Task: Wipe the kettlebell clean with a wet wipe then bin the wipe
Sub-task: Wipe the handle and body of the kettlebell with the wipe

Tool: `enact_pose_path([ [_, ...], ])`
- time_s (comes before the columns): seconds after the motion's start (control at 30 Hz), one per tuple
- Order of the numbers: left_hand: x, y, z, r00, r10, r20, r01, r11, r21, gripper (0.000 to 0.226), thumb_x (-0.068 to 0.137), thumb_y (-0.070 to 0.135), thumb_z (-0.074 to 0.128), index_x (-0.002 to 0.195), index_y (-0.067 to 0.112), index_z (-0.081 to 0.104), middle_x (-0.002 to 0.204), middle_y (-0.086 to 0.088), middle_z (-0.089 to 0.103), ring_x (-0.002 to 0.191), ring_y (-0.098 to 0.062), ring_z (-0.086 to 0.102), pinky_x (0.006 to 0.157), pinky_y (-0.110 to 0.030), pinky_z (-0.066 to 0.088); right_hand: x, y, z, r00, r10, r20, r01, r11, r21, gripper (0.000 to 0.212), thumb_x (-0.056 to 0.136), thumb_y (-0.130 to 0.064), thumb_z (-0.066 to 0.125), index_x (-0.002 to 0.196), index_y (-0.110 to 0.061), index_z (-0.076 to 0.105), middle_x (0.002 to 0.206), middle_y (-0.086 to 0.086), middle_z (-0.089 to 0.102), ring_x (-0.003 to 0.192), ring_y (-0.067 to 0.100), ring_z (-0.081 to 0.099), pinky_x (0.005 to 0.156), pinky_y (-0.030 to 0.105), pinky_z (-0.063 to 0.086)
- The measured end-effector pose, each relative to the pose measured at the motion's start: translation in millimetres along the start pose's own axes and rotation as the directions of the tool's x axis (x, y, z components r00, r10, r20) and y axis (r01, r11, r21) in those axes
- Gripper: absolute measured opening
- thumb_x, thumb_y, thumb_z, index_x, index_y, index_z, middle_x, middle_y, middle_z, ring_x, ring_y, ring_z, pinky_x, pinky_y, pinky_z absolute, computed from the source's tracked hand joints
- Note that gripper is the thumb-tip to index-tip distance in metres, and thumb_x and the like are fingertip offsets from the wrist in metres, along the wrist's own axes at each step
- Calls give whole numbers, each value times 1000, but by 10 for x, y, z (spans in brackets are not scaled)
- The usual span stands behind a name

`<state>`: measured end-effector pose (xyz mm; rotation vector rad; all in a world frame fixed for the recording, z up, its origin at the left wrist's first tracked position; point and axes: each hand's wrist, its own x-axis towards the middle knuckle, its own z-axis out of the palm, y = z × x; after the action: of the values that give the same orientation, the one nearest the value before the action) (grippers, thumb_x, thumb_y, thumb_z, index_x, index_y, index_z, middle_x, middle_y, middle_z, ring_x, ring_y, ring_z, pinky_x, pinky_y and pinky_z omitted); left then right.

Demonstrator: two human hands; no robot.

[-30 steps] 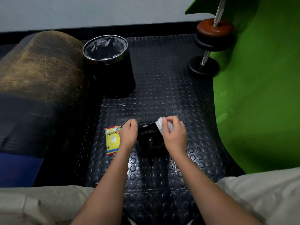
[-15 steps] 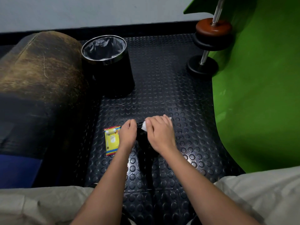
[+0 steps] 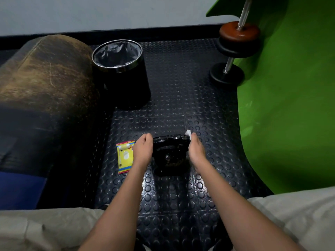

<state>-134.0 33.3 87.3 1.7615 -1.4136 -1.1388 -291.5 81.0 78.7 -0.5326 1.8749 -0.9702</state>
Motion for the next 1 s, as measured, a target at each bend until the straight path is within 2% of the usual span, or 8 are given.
enact_pose_path([
  [0.1,1,-7,3,1000,-9,5,9,1000,-10,31,96,25,38,66,19,30,63,4,35,62,-15,31,56,-34,24,-34,-126,-2,999,-52,-16,49,988,-143,45,107,-37,24,114,-16,63,103,5,61,82,19,55,65,32,38],
  [0.2,4,-12,-1,1000,-12,0,12,1000,-7,31,96,25,38,66,19,30,64,4,35,63,-16,31,56,-34,24,-90,-111,114,928,-362,-89,318,893,-319,40,105,-34,29,80,-20,57,87,-4,60,87,21,55,77,35,41],
  [0.33,1,-6,-5,1000,-7,-7,7,1000,3,31,96,25,38,66,19,33,64,4,37,62,-15,33,57,-35,26,-80,28,282,743,-669,-17,554,630,-544,46,100,-39,23,85,-21,62,90,-8,63,95,14,55,119,38,27],
  [0.4,3,-11,-10,1000,-5,-7,5,1000,12,32,96,26,38,65,19,33,64,4,38,62,-15,33,57,-35,28,-53,103,267,672,-741,2,621,562,-546,37,104,-36,29,85,-25,58,89,-12,60,92,11,53,119,37,26],
  [0.5,-2,-11,-12,1000,3,-3,-3,1000,10,32,96,26,39,65,19,33,63,4,38,62,-15,33,57,-34,27,4,231,200,610,-792,-23,687,543,-483,27,107,-32,40,96,-24,64,93,-13,58,92,9,48,99,30,35],
  [0.67,-39,33,8,1000,22,5,-22,1000,15,32,97,22,39,66,19,30,62,6,34,60,-12,30,55,-33,25,-18,174,172,796,-589,-142,551,801,-233,29,106,-29,43,82,-22,58,84,-11,55,85,13,49,74,28,36],
  [0.8,-35,26,-15,1000,7,3,-7,1000,12,29,97,24,38,69,17,32,63,4,34,61,-14,30,55,-34,24,-73,20,72,967,-252,-46,256,959,122,33,104,-35,42,76,-24,55,80,-5,53,72,12,47,64,31,36],
  [1.0,-28,37,-13,1000,14,0,-14,1000,12,31,98,25,38,68,18,30,64,4,34,61,-14,30,56,-34,24,-124,-126,-167,973,89,211,-135,967,214,34,107,-46,33,102,-24,58,90,-5,59,79,6,52,64,26,37],
])
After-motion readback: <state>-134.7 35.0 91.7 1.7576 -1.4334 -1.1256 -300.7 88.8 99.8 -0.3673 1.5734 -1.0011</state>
